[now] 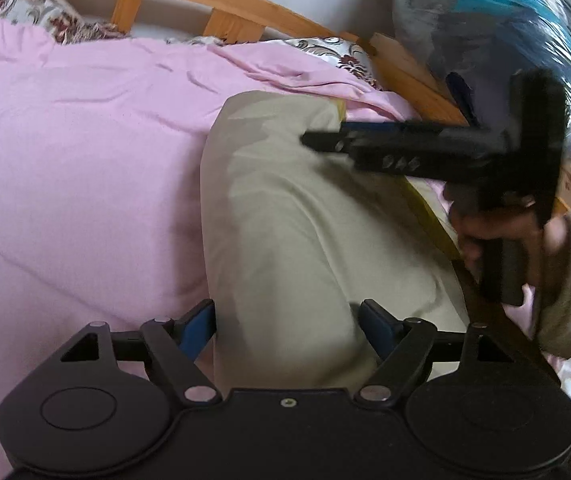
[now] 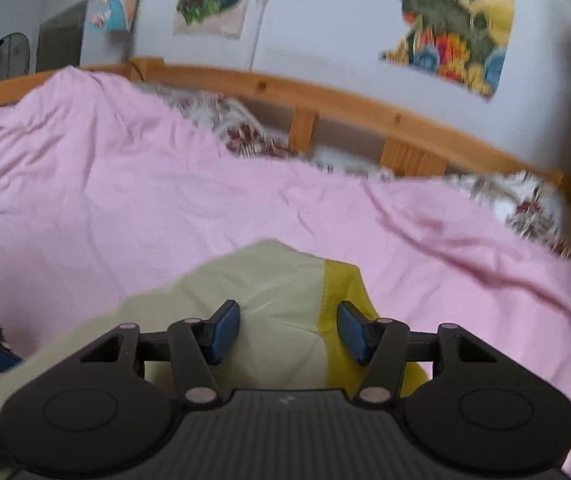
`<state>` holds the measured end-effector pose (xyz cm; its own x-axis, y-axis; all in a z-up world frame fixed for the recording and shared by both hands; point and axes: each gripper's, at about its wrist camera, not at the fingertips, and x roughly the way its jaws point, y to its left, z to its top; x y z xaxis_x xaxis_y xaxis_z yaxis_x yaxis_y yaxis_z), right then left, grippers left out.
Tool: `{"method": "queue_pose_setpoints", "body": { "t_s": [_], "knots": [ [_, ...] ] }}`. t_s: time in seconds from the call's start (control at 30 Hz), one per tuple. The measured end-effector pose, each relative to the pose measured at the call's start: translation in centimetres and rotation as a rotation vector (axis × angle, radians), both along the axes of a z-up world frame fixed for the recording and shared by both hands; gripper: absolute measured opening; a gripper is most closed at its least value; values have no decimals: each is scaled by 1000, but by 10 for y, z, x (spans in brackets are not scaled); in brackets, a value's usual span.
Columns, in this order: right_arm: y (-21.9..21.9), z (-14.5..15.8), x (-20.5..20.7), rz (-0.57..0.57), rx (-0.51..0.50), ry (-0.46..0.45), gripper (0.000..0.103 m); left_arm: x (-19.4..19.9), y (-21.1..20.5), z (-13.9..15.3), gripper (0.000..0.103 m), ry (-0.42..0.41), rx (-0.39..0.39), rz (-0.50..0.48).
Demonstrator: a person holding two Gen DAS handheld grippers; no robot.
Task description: Fold large clothes
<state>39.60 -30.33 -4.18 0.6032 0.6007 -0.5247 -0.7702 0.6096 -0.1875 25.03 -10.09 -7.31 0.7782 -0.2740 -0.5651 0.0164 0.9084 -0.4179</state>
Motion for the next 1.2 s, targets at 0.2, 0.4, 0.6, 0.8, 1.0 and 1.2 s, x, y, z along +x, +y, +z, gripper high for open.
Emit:
{"method": "queue_pose_setpoints", "body": {
  "t_s": [0.2, 0.4, 0.6, 0.8, 1.0, 1.2],
  "knots": [
    [-7, -43, 27, -23, 54, 114, 65, 4, 1, -6, 85, 8, -14, 4],
    [-14, -57, 33, -30, 99, 123, 68, 10, 12, -17, 93, 40, -114, 7],
    [-32, -23, 12, -77, 76, 115, 96, 5, 22, -19, 102, 62, -216, -14],
    [-110, 7, -59, -170, 91, 129, 103, -12, 26, -8, 102, 43, -217, -60],
    [-143, -30, -129, -286, 0, 136, 102, -11, 14, -11, 102, 91, -120, -51],
    [-138, -64, -146, -327, 20, 15, 103, -9, 6, -19, 102, 107, -70, -46]
  ]
}}
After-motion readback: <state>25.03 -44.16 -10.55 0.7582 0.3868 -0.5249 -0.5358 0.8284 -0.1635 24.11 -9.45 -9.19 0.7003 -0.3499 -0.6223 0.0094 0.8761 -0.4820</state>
